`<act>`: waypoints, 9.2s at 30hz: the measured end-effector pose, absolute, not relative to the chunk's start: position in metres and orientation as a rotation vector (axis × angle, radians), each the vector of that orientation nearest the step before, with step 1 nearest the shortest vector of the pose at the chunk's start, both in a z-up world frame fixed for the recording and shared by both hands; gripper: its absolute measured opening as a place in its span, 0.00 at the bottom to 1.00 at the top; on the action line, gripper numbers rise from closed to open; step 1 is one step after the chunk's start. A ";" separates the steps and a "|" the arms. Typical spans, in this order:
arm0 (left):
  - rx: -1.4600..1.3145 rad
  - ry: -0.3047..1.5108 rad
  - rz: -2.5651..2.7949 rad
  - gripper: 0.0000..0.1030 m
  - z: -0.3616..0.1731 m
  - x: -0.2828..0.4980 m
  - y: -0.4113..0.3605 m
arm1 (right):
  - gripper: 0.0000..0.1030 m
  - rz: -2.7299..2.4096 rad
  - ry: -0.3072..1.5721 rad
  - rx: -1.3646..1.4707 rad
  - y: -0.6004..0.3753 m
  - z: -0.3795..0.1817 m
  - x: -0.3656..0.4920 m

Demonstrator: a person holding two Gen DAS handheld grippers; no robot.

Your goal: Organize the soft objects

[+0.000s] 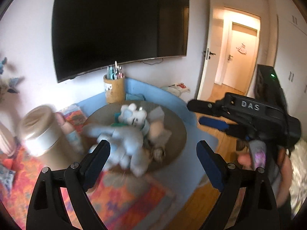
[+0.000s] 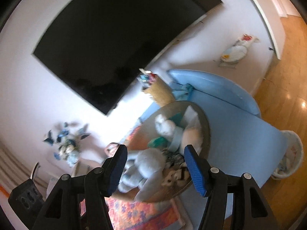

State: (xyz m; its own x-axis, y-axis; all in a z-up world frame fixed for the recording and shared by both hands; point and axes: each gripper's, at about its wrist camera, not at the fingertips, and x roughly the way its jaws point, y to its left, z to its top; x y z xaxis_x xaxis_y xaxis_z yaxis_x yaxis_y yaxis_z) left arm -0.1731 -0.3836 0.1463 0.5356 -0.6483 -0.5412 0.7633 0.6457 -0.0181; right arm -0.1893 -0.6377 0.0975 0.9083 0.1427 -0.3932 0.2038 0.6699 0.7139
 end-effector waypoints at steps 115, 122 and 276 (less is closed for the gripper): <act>-0.417 0.957 -0.069 0.40 0.021 0.100 0.015 | 1.00 0.230 0.954 -0.044 -0.192 0.055 0.076; -0.349 0.919 -0.149 0.44 0.012 0.087 0.041 | 1.00 0.309 0.952 0.003 -0.163 0.039 0.144; 0.160 0.535 -0.747 0.37 0.148 -0.084 -0.423 | 0.51 -0.277 0.587 0.654 -0.622 0.128 -0.126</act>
State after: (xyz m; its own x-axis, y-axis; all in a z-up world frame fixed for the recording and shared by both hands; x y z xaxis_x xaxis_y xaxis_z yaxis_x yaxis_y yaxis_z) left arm -0.0842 -0.4234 0.1480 0.6079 -0.6037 -0.5158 0.6830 0.7288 -0.0482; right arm -0.1261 -0.6222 0.1282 0.8041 -0.0605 -0.5914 0.4178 0.7652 0.4898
